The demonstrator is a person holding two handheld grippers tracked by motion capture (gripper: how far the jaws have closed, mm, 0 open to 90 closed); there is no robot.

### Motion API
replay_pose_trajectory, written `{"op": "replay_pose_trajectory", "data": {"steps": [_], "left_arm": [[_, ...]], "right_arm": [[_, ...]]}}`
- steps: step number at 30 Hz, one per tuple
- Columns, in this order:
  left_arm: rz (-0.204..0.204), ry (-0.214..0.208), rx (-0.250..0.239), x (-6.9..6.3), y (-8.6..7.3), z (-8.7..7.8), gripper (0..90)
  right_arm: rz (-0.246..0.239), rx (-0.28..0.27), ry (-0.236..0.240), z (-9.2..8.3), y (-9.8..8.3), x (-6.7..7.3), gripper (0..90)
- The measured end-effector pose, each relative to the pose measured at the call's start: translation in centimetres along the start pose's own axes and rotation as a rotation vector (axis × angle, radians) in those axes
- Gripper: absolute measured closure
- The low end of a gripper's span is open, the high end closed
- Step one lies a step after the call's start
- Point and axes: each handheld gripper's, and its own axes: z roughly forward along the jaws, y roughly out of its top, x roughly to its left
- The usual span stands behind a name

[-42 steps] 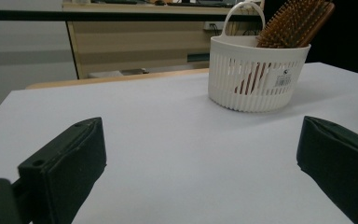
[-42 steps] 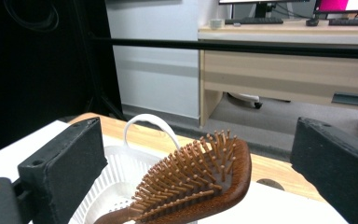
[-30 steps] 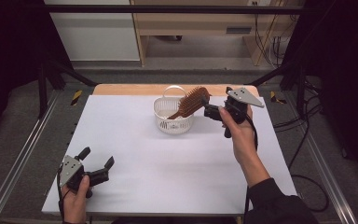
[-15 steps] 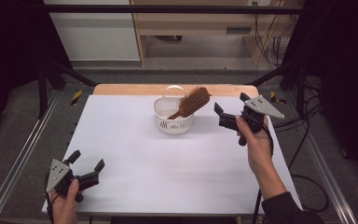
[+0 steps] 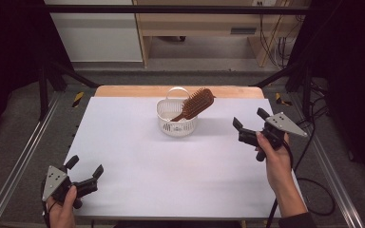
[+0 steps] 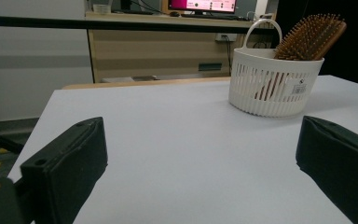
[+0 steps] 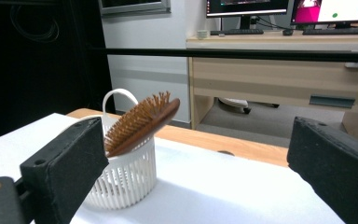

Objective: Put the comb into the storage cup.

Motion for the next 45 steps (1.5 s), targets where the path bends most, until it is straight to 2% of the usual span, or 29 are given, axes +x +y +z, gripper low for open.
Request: {"op": "replay_pose_trajectory", "data": {"steps": [3,6,15,23,33,45], "left_arm": [[-0.003,0.005,-0.002,0.2,-0.1,-0.1,2.1],[0.007,0.007,-0.002,0.1,-0.1,0.0,2.0],[0.009,0.007,0.003,0.1,-0.2,0.0,2.0],[0.011,-0.001,-0.005,0.1,-0.2,0.0,2.1],[0.009,0.001,-0.012,0.1,-0.2,0.0,2.0],[0.033,-0.029,-0.033,-0.4,0.0,0.0,1.8]], "right_arm": [[0.007,-0.001,-0.025,-0.6,-0.8,-0.5,5.0],[0.025,-0.003,-0.03,-1.3,-1.4,-1.0,4.7],[-0.004,-0.016,-0.06,-3.7,-3.2,-2.7,3.6],[-0.022,-0.019,-0.063,-5.6,-5.0,-3.8,3.0],[-0.021,0.002,-0.067,-7.1,-7.4,-4.4,2.1],[-0.047,0.022,-0.011,-7.2,-9.3,-3.5,2.2]]}}
